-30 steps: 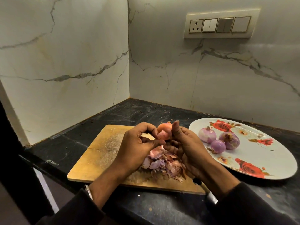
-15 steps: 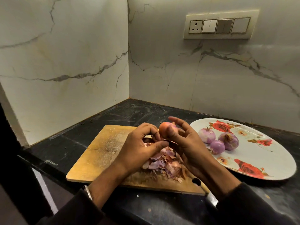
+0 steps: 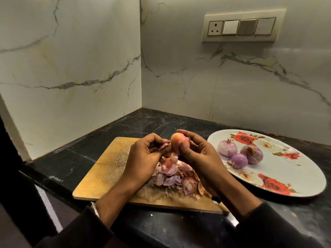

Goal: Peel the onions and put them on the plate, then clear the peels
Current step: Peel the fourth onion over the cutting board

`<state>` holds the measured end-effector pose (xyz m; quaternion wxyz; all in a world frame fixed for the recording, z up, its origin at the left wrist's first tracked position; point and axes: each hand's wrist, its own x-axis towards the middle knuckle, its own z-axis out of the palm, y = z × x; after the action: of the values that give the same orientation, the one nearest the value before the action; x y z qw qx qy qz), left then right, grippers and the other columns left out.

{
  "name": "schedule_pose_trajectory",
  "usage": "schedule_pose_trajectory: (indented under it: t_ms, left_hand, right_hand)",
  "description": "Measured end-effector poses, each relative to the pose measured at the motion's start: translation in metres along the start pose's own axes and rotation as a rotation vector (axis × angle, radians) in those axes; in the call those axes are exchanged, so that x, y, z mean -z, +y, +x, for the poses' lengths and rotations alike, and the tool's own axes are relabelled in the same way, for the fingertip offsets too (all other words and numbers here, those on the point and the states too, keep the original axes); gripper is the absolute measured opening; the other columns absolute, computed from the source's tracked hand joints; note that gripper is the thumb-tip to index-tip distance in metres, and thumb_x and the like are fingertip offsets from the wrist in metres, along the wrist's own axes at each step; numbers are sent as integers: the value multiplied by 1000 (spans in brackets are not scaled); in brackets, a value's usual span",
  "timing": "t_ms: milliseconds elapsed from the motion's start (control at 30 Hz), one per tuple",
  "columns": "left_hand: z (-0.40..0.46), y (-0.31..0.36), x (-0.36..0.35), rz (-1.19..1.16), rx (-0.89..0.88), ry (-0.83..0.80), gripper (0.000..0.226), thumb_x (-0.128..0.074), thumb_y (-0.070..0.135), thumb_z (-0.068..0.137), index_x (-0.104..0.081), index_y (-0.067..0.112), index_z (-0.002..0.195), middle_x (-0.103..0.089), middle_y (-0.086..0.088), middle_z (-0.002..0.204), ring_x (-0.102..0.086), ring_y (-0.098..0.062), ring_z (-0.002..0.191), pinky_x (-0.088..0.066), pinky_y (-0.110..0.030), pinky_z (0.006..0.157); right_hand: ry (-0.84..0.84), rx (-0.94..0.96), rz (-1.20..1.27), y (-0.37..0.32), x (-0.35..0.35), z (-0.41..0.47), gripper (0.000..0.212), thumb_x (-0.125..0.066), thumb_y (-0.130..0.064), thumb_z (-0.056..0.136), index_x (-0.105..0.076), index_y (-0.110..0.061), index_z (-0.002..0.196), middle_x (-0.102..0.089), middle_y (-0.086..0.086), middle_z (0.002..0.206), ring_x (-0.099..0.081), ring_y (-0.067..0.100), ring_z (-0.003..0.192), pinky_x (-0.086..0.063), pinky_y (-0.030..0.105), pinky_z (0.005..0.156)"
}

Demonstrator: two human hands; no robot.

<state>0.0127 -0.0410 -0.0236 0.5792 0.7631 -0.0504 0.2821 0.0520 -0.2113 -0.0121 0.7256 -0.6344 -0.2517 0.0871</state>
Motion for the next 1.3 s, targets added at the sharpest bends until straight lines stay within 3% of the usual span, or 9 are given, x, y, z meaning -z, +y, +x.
schedule_pose_trajectory:
  t_ms: [100,200,433,533,600,767,933,1100,1300]
  left_hand:
    - [1,0,1,-17,2,20,19,-71,-2,86,-71,17,89,-76,5,88,-73,-8,88,-59,-23,73]
    - [3,-1,3,-66,39,41,25,-65,-3,91,-70,22,90,-74,10,84,-70,-3,81,-52,-17,64]
    - [1,-4,-3,84,59,-50,21,-43,28,104,-64,28,104,-68,9,97,-65,-11,89,-57,-42,83]
    - [0,-3,-3,102,15,-91,30,-41,47,101,-64,29,105,-66,8,102,-64,-8,96,-55,-36,85]
    - [1,-3,-3,153,-43,-85,27,-42,36,106,-67,27,102,-64,9,104,-63,-3,99,-53,-28,87]
    - [2,-2,-1,148,-50,-42,15,-55,26,101,-67,25,110,-67,13,106,-64,0,99,-55,-23,81]
    - [-1,4,-3,148,-104,-63,42,-64,46,85,-69,30,124,-69,18,110,-62,8,106,-54,-14,81]
    - [-2,4,1,39,-68,-16,34,-66,34,86,-73,23,118,-74,12,108,-69,0,100,-60,-23,78]
    - [-3,3,0,137,-95,7,27,-71,14,91,-71,22,117,-73,13,106,-68,7,97,-57,-16,80]
  right_hand:
    - [39,34,-92,2,-1,0,47,-76,-33,81,-65,-27,127,-68,4,123,-72,18,105,-61,36,86]
    - [37,-42,74,0,-2,0,40,-60,-39,88,-65,-23,124,-71,9,120,-74,25,102,-61,35,82]
    - [83,-83,86,-3,-2,0,37,-54,-49,91,-70,-34,120,-68,2,122,-70,25,108,-57,29,76]
    - [87,-126,126,-4,-1,1,30,-52,-41,98,-72,-32,119,-66,3,125,-68,25,110,-56,28,76]
    - [60,-113,106,-2,1,2,30,-61,-30,96,-69,-35,124,-65,3,128,-68,22,111,-57,31,82]
    - [126,-17,-18,3,9,3,77,-87,-15,71,-53,-37,137,-65,1,127,-69,19,111,-60,41,91]
    - [64,51,-166,4,6,1,60,-88,-6,71,-66,-20,125,-71,2,121,-70,13,108,-60,28,83]
    - [6,64,-144,3,7,-2,63,-84,-6,72,-66,-25,129,-74,-7,117,-73,16,104,-61,31,81]
    - [29,97,-177,4,5,-3,69,-82,2,75,-61,-21,136,-71,-5,122,-74,12,101,-61,26,79]
